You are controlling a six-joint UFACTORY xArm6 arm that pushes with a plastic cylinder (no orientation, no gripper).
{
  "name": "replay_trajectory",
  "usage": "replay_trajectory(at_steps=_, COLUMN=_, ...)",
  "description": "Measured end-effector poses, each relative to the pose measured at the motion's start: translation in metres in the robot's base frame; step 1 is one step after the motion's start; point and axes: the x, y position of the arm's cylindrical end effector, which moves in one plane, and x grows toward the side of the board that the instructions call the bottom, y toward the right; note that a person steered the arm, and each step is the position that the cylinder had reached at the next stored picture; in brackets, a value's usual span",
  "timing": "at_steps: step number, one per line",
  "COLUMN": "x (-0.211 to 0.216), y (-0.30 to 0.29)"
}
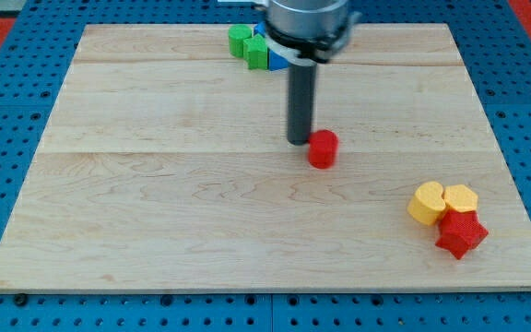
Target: Push the red circle towards the yellow heart
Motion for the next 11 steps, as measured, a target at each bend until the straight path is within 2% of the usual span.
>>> replay_trajectory(at_steps=1, x=0.044, y=-0.004)
replay_trajectory(at_steps=2, x=0.056, y=0.015)
replay_trajectory(at_steps=3, x=0.049, y=-0.051)
replay_trajectory(at_steps=4, x=0.011, y=-0.032)
replay_trajectory(at_steps=5, x=-0.001, y=-0.009)
replay_trajectory(at_steps=6, x=0.017, y=0.008)
replay_trajectory(at_steps=7, x=0.054, y=0.018)
replay_trajectory(at_steps=8, x=0.064, y=0.044)
replay_trajectory(at_steps=9, x=0.045, y=-0.011)
replay_trajectory(at_steps=10, x=-0.003, y=0.019)
replay_trajectory(at_steps=11, x=0.026, y=0.048)
